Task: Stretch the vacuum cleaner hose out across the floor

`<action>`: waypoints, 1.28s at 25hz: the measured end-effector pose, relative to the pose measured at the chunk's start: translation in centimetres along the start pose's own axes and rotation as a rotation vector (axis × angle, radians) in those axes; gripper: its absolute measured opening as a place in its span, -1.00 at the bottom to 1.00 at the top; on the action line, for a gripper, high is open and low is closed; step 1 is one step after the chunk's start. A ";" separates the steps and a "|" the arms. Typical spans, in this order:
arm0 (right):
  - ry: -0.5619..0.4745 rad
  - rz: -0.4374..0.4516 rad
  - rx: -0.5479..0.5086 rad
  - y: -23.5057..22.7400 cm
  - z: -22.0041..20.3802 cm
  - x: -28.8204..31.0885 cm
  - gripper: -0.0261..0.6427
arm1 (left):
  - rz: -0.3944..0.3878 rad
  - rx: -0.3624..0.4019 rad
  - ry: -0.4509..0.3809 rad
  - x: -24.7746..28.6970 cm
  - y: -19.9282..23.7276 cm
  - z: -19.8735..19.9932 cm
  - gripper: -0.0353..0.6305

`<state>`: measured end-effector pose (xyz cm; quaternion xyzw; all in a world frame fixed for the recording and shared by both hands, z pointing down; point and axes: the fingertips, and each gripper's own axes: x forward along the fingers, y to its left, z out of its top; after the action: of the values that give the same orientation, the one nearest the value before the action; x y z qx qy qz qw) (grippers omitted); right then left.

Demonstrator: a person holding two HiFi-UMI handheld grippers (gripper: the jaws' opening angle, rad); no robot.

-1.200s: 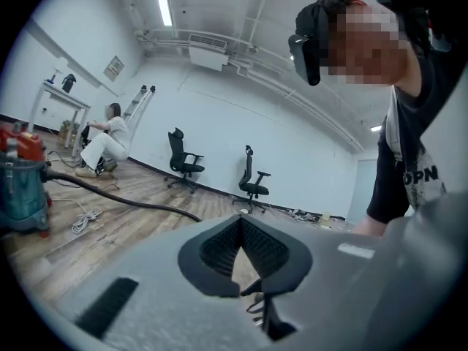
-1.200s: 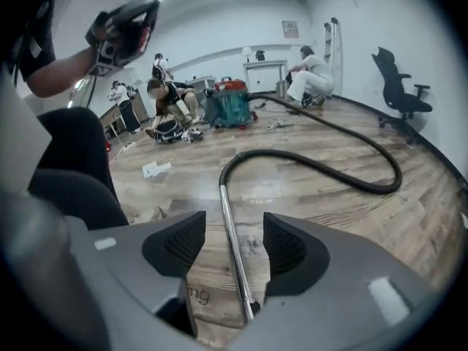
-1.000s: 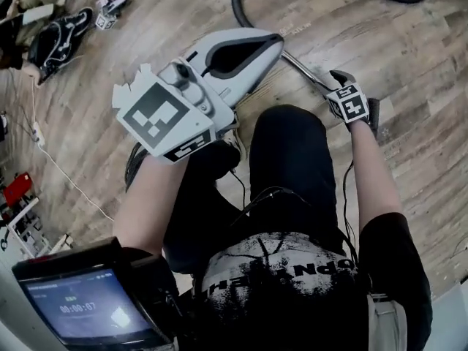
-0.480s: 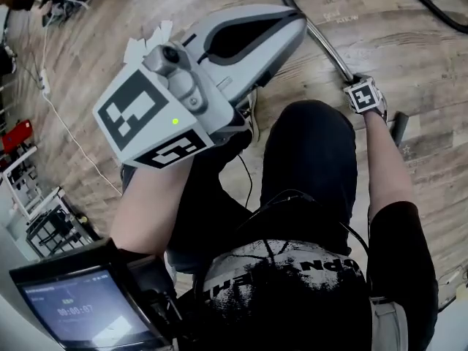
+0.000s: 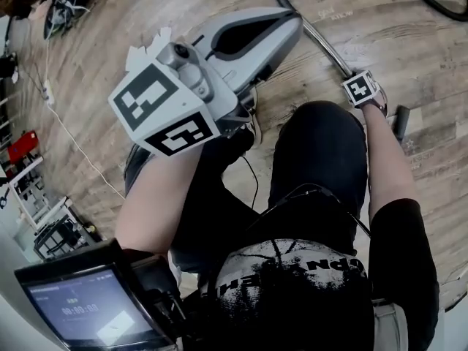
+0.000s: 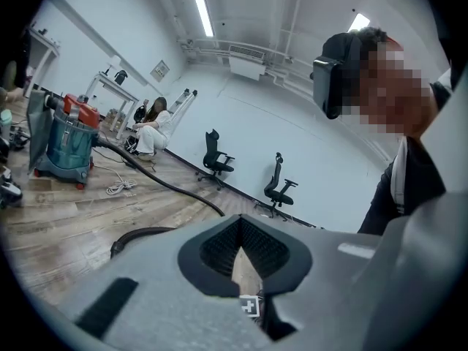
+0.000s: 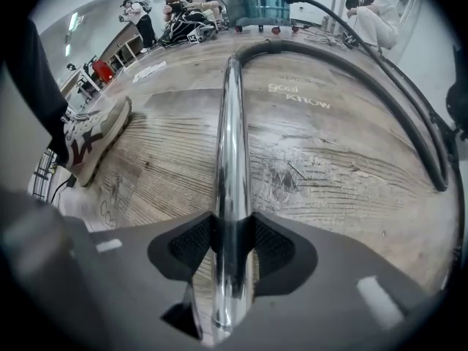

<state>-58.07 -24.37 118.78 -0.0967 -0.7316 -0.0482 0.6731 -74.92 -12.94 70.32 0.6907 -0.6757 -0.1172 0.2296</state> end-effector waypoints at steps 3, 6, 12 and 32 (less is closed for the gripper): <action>-0.058 0.034 -0.005 0.9 1.7 -0.2 -0.39 | -0.009 -0.026 0.017 0.3 1.1 -1.1 -0.89; 0.006 0.017 -0.011 0.7 0.0 -1.5 -0.39 | 0.009 -0.041 0.049 0.9 1.1 -2.9 -0.89; -0.045 0.061 -0.056 1.0 0.1 -3.5 -0.39 | 0.077 -0.113 0.237 1.9 3.4 -10.4 -0.70; -0.051 0.133 -0.050 2.2 -2.6 -13.1 -0.39 | 0.040 -1.206 -0.151 19.1 11.5 -32.8 0.10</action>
<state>-54.11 -23.78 105.85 -0.1633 -0.7390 -0.0191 0.6533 -68.45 -26.43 107.07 0.4158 -0.5173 -0.5239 0.5339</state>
